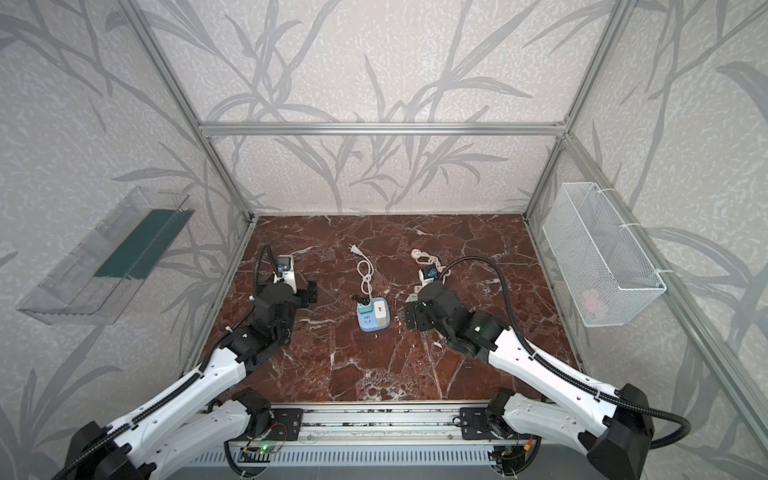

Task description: Insert the plug

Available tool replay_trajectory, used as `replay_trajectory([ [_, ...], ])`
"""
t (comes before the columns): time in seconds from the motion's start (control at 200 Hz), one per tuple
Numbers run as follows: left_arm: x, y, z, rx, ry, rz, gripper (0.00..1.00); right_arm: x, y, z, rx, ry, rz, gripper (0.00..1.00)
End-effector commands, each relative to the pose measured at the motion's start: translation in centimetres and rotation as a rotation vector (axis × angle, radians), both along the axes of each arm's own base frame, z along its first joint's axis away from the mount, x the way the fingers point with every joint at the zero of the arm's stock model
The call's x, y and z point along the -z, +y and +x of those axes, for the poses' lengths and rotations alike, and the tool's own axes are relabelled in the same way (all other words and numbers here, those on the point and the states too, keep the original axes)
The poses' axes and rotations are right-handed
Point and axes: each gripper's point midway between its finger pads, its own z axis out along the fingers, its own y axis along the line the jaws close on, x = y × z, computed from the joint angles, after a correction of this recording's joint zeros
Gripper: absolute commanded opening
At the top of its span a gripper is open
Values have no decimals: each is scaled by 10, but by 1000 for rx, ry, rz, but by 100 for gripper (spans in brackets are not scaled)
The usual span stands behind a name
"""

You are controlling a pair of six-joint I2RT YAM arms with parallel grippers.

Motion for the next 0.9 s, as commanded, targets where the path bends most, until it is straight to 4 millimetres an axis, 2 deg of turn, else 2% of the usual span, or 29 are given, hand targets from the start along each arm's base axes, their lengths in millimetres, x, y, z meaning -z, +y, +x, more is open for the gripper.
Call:
replay_trajectory([
  [0.0,-16,57,4,-236,-113,53,98,-24,8,9,-27,-104,34,99],
  [0.115,20,92,19,-291,-80,-116,97,-21,8,10,-40,-103,2,99],
  [0.27,70,123,34,-345,-20,-187,95,-18,7,11,-44,-120,-11,99],
  [0.33,81,120,41,-300,19,-187,90,-18,7,11,-51,-128,-18,99],
  [0.465,83,116,48,-246,-14,-149,85,-24,4,13,-55,-157,-44,99],
  [0.565,104,120,46,-280,26,-176,85,-28,0,16,-53,-173,-80,99],
  [0.61,116,115,47,-252,35,-178,85,-28,-2,18,-52,-178,-96,99],
  [0.675,119,104,55,-160,-29,-155,85,-28,-6,21,-40,-186,-125,99],
  [0.705,127,96,57,-116,-10,-154,87,-29,-8,23,-29,-192,-136,99],
  [0.785,124,85,59,-61,-14,-135,99,-32,-21,33,24,-211,-170,99],
  [0.9,127,92,63,-100,7,-129,99,-41,-52,61,135,-263,-230,99],
])
